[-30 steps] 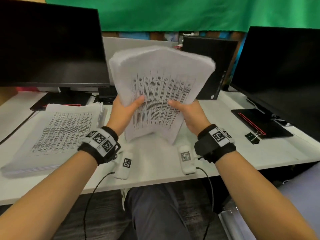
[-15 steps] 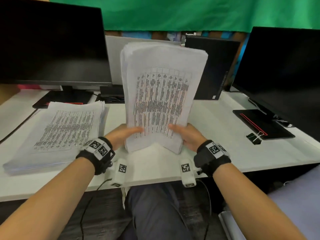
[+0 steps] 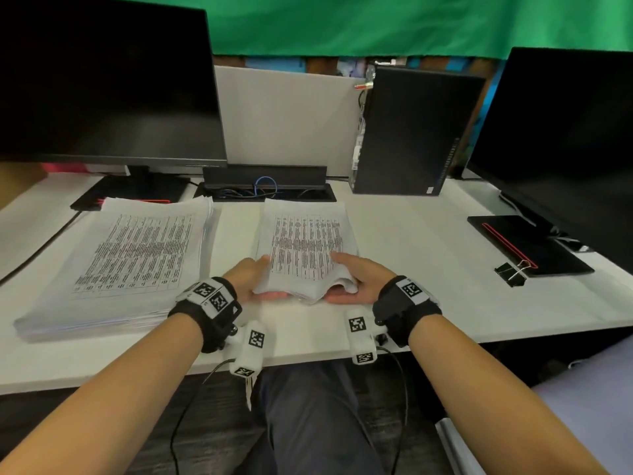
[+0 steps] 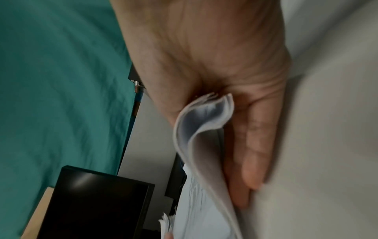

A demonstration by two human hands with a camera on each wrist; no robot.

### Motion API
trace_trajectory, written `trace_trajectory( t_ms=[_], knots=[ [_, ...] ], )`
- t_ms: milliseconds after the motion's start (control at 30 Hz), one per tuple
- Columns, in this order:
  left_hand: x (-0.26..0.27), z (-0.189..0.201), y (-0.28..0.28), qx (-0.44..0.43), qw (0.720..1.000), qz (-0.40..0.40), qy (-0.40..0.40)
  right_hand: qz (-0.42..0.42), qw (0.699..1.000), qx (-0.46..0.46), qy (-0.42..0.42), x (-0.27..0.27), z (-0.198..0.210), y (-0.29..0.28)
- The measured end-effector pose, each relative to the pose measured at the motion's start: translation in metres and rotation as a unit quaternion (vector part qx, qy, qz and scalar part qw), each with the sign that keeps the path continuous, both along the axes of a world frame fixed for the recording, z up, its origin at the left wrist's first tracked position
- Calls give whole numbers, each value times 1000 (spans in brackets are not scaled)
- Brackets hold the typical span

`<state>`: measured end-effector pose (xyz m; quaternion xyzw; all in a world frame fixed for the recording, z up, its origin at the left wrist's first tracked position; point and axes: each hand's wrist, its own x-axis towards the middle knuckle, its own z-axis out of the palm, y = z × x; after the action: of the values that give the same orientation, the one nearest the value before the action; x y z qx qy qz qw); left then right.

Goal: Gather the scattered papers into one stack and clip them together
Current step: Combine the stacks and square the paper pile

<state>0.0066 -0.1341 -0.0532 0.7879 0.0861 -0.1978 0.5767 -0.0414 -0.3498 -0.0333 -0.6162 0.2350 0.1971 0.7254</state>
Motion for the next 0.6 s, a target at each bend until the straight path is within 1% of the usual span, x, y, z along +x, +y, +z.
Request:
trace_trajectory(
  t_ms=[33, 133, 167, 233, 267, 300, 333, 400, 433, 500, 533, 600],
  knots=[
    [1, 0, 3, 10, 1000, -7, -1, 2, 1000, -21, 5, 1, 1, -3],
    [5, 2, 16, 113, 991, -38, -53, -26, 996, -89, -10, 10, -6, -14],
    [5, 7, 19, 118, 989, -62, -60, -28, 991, -127, -13, 13, -8, -15],
    [8, 19, 27, 90, 988, -126, -23, -10, 980, -197, -12, 18, -12, -16],
    [10, 31, 33, 82, 987, -140, -3, 3, 976, -219, -9, 21, -14, -15],
    [14, 43, 42, 71, 989, -128, -7, 11, 972, -234, -6, 24, -15, -16],
    [21, 58, 54, 59, 994, -92, -25, 19, 970, -242, -6, 28, -18, -19],
    [36, 88, 90, 44, 995, 34, -84, 18, 972, -236, -11, 36, -24, -25],
    [45, 99, 118, 54, 988, 103, -105, 16, 972, -236, -9, 38, -26, -26],
    [55, 103, 176, 169, 961, 184, -115, 17, 967, -254, -10, 40, -27, -23],
    [58, 94, 210, 234, 949, 190, -89, 22, 962, -272, -18, 41, -29, -22],
    [63, 66, 264, 309, 939, 149, 1, 26, 951, -306, -35, 41, -30, -19]
  ],
)
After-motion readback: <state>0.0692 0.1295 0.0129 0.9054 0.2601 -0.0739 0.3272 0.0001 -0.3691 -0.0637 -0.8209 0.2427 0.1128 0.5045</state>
